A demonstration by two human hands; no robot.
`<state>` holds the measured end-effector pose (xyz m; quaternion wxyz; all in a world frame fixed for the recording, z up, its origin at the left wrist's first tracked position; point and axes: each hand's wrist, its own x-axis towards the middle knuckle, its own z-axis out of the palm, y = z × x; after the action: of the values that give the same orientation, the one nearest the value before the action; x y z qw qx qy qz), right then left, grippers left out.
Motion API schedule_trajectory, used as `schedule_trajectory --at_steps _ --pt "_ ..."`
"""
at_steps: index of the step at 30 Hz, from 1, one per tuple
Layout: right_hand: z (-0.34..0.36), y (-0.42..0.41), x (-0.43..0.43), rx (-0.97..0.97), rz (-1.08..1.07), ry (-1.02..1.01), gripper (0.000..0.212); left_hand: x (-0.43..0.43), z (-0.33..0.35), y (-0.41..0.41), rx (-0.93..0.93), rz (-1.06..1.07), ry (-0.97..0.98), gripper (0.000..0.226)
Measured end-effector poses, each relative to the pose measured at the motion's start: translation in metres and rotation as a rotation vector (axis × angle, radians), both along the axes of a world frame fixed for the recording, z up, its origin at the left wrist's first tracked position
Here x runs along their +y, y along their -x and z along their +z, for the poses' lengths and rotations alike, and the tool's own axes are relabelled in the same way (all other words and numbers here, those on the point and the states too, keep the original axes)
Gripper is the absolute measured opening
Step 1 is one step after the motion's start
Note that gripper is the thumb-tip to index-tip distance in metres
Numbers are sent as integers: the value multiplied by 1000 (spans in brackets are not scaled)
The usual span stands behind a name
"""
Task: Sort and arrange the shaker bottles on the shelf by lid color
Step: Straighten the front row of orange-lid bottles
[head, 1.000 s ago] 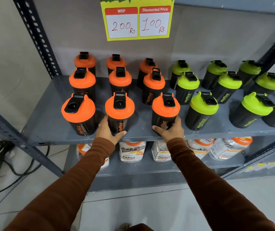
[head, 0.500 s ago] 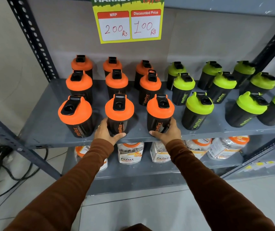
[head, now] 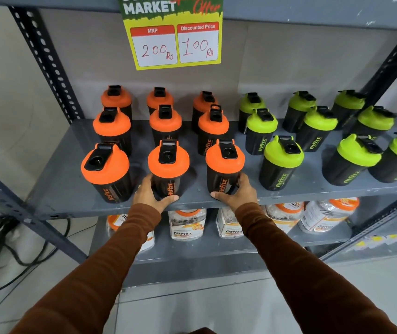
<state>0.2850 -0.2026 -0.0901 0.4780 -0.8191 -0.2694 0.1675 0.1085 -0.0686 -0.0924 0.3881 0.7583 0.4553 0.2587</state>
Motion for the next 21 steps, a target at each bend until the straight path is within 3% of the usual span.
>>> schedule_trajectory --at_steps 13,21 --pt "4 2 -2 20 39 -5 74 -2 -2 -1 2 -3 6 80" --pt "7 1 -11 8 41 -5 91 0 -4 2 -26 -68 -3 92"
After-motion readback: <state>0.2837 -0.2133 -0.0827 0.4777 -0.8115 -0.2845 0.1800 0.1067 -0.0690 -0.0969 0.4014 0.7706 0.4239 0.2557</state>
